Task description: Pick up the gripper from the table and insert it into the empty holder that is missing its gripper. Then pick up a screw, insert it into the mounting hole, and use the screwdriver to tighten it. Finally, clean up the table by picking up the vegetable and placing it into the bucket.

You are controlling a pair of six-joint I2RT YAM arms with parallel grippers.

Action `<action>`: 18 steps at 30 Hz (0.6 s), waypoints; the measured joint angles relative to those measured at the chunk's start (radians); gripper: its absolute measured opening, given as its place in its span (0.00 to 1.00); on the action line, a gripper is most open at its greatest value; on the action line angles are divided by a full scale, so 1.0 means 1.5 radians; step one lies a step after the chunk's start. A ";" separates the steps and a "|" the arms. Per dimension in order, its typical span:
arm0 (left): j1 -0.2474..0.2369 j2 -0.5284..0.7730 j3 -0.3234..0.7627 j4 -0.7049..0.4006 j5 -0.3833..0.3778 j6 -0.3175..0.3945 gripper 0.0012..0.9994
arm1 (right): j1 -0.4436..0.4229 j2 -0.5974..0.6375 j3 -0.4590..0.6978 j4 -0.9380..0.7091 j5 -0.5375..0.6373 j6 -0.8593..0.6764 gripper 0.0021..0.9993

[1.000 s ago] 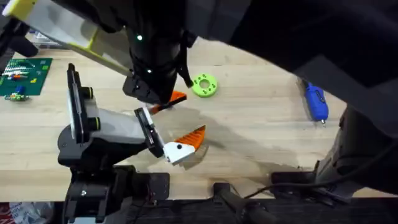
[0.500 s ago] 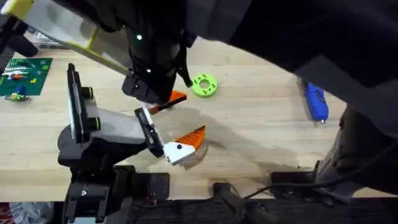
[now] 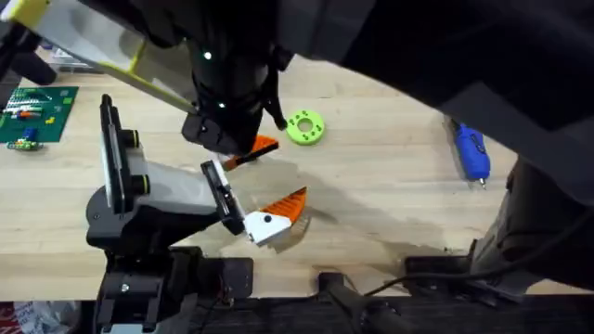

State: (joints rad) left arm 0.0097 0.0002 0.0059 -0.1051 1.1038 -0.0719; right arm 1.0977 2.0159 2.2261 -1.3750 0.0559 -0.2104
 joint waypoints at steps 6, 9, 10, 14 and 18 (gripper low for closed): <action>0.000 0.000 0.000 0.000 0.000 0.000 0.99 | 0.000 0.000 0.000 0.000 0.000 0.000 0.01; 0.000 0.000 0.000 0.000 0.000 0.000 0.99 | 0.000 0.000 0.000 -0.001 0.000 0.000 0.01; 0.000 0.000 0.000 0.000 0.000 0.000 0.99 | 0.000 0.000 0.000 -0.001 0.000 0.000 0.01; 0.000 0.000 0.000 0.000 0.000 0.000 0.99 | 0.000 0.001 0.000 -0.002 0.000 0.000 0.01; 0.000 0.000 0.000 0.000 0.000 0.000 0.99 | 0.000 0.002 -0.001 -0.003 -0.005 0.000 0.01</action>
State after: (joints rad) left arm 0.0097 0.0006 0.0059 -0.1051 1.1038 -0.0719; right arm 1.0977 2.0194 2.2242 -1.3801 0.0479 -0.2106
